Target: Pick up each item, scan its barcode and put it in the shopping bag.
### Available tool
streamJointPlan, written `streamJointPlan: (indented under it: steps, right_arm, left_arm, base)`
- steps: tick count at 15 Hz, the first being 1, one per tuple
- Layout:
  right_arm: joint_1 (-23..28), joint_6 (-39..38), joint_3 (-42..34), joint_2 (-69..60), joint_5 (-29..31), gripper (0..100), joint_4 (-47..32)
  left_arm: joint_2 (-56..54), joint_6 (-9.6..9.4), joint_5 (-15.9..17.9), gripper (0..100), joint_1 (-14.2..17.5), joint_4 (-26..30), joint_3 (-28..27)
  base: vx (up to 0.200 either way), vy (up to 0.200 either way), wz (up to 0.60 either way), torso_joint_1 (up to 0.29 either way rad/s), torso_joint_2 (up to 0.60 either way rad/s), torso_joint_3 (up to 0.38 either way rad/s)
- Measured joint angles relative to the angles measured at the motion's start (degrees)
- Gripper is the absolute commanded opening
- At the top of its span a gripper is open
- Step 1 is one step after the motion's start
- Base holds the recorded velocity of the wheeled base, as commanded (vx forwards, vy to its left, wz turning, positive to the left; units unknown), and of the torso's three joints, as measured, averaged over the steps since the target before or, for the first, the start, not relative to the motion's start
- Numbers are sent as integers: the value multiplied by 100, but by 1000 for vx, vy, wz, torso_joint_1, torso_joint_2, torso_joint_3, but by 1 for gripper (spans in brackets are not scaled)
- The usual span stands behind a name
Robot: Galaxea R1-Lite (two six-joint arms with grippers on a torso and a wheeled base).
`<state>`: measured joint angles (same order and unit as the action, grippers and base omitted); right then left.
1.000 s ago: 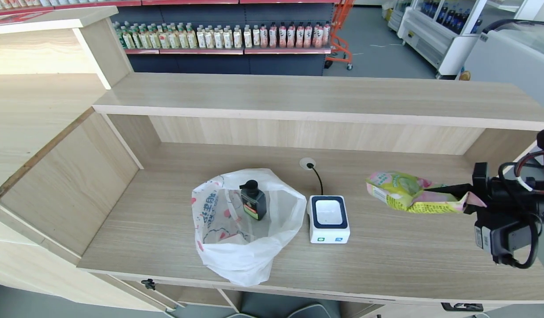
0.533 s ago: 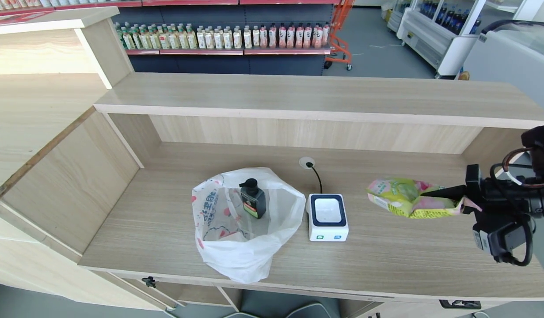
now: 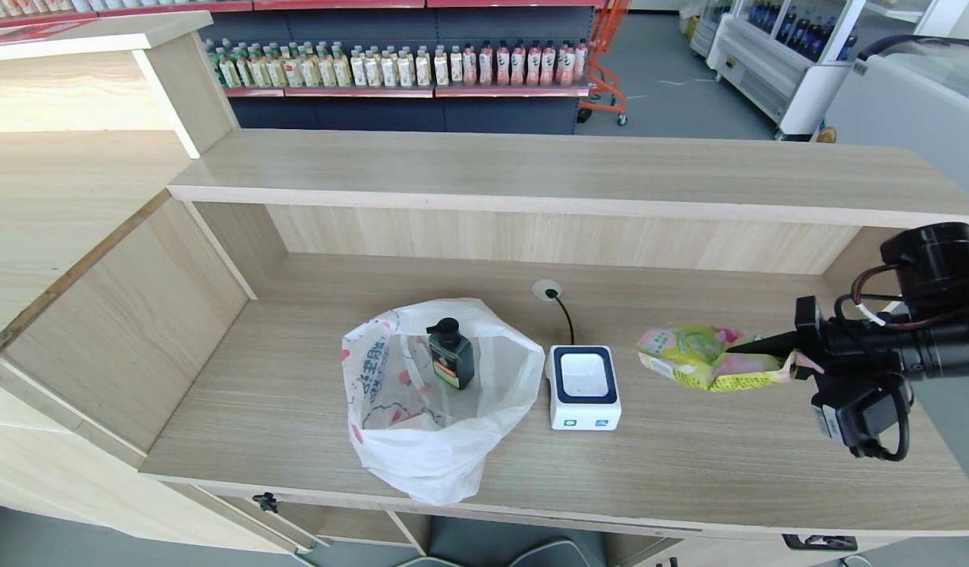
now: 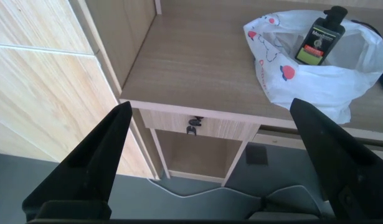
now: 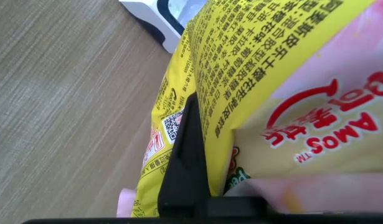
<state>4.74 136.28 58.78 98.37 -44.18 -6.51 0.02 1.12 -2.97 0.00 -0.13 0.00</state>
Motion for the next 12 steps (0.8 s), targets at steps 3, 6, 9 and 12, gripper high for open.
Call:
streamJointPlan:
  steps: [3, 6, 9, 12]
  right_arm:
    - [-102, 11, 12, 28, 15, 0, -6]
    - [-113, 121, -16, 59, 22, 0, 2]
    - [-116, 187, -21, 111, 48, 0, 30]
    - [-122, 268, -24, 180, 48, 0, 41]
  left_arm:
    - [0, 0, 0, 100, 0, 0, 0]
    - [0, -1, 2, 100, 0, 0, 0]
    - [0, -1, 0, 100, 0, -2, 0]
    - [0, -1, 0, 100, 0, -2, 0]
  base:
    - [0, 0, 0, 0, 0, 0]
    - [0, 0, 0, 0, 0, 0]
    - [0, 0, 0, 0, 0, 0]
    - [0, 0, 0, 0, 0, 0]
